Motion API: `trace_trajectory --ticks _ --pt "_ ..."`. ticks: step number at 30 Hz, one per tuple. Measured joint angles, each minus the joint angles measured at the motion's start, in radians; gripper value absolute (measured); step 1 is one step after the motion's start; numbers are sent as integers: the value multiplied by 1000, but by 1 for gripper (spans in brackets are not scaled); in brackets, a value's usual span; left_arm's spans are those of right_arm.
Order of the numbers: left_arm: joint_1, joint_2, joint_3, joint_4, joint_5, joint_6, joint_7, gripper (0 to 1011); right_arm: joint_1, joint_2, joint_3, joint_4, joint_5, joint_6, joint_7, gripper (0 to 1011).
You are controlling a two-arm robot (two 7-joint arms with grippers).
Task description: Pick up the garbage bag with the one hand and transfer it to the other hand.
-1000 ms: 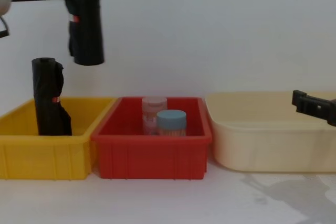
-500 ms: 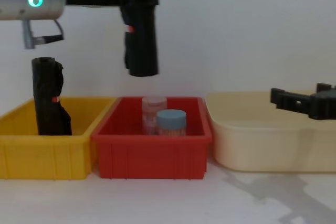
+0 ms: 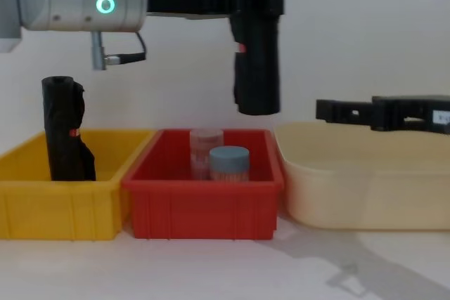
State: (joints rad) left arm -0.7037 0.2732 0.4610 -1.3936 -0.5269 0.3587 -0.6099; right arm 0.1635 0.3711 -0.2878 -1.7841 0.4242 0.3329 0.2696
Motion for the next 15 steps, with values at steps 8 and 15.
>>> trace_trajectory --ticks 8,15 --pt "-32 -4 48 21 -6 -3 -72 477 39 10 -29 11 -18 -16 19 1000" --pt "-48 -4 81 31 -8 -3 -113 477 68 17 -57 34 -65 -82 30 1000"
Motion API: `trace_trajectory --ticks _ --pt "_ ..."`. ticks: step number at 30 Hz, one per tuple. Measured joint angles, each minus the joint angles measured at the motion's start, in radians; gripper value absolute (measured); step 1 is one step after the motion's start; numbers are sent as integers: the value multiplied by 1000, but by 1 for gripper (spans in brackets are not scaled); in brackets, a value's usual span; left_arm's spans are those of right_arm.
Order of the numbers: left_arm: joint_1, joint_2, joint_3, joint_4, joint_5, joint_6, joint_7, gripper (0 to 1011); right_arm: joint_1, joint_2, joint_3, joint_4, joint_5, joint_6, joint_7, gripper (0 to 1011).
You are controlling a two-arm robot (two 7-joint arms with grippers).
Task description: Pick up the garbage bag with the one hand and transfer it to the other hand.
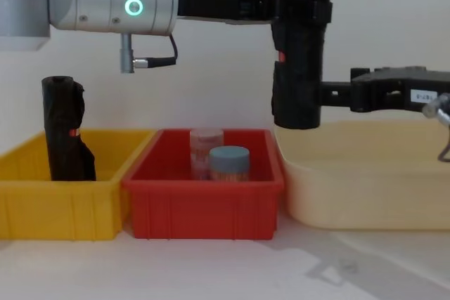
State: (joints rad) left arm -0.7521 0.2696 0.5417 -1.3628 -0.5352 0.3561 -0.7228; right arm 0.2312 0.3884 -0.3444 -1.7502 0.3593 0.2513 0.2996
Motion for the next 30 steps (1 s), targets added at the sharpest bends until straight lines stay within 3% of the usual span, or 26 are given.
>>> trace_trajectory --ticks 8,14,23,30 --pt "-15 1 28 14 0 -8 -31 477 28 0 -27 35 -57 -80 7 999" --pt "-26 -1 39 27 -1 -19 -42 477 42 -3 -39 51 -76 -92 15 1000" --pt "-43 -13 52 59 -15 -40 -66 477 58 -18 -46 65 -72 -50 32 1000" --pt "-50 -16 59 78 -24 -53 -83 477 66 -40 -37 70 -29 12 39 999"
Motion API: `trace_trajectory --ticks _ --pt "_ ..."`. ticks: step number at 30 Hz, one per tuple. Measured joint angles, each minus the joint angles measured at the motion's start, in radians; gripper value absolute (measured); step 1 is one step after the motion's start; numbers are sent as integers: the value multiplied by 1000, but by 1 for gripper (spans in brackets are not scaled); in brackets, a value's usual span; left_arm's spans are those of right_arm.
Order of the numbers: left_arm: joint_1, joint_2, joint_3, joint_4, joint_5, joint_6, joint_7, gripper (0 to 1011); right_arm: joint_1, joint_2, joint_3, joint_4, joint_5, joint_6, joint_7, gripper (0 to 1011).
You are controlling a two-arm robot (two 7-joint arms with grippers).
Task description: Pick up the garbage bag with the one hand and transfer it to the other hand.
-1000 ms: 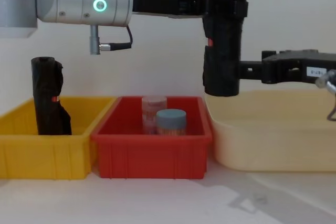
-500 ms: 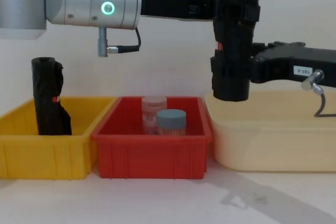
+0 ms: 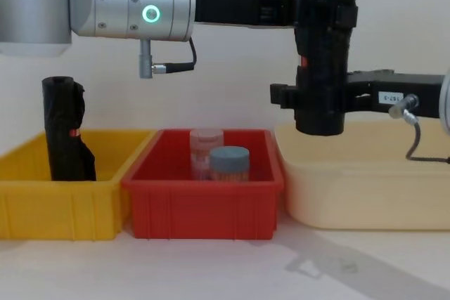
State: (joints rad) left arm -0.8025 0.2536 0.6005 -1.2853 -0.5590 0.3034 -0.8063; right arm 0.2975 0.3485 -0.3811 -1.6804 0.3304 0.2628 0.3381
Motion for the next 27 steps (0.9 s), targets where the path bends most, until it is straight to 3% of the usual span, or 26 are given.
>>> trace_trajectory --ticks 10,16,17,27 --pt "-6 1 8 18 -12 -16 -25 477 12 -48 45 8 106 116 -3 994" --pt "-9 2 10 23 -16 -21 -32 477 20 -82 80 14 179 195 -17 886" --pt "-9 3 11 24 -17 -22 -33 477 22 -89 89 15 194 210 -22 815" --pt "-10 4 12 29 -20 -26 -38 477 31 -118 119 21 256 276 -36 568"
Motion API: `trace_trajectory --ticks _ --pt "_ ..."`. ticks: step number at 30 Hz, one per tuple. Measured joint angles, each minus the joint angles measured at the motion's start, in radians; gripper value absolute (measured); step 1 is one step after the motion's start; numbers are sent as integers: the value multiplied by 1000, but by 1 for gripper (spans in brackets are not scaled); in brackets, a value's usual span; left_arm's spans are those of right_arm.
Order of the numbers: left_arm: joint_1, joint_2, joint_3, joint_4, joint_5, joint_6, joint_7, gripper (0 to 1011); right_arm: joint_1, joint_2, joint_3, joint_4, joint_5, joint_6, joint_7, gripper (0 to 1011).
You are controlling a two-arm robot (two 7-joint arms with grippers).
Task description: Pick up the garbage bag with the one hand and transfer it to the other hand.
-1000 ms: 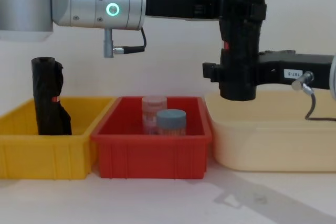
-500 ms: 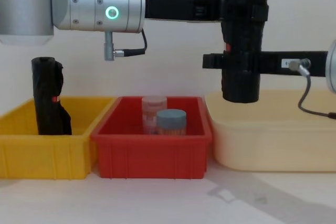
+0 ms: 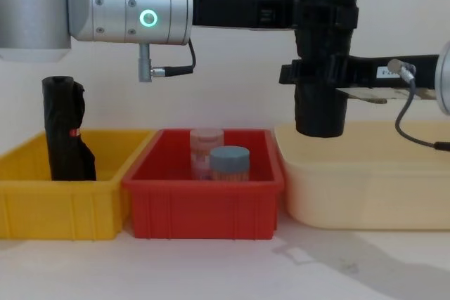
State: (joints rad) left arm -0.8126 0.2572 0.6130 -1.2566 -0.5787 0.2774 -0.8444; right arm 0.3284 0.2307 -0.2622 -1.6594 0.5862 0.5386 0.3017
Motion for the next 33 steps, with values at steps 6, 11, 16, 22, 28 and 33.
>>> trace_trajectory --ticks 6,11,16,22,28,33 --pt "-1 0 1 1 -1 -1 -2 477 3 -8 9 2 18 19 -4 547" --pt "-1 0 1 1 -2 -2 -4 513 4 -12 14 2 28 29 -7 547" --pt "-1 0 2 2 -2 -2 -6 639 4 -12 13 2 29 23 -8 545" --pt "-1 0 2 2 -2 -2 -6 808 -2 -13 11 3 16 -12 -24 540" --pt "1 4 2 -3 -3 -5 2 975 -5 -20 15 10 1 -39 -55 539" --pt "11 14 -4 -21 1 -7 31 1001 -2 -29 22 24 -15 -66 -93 540"
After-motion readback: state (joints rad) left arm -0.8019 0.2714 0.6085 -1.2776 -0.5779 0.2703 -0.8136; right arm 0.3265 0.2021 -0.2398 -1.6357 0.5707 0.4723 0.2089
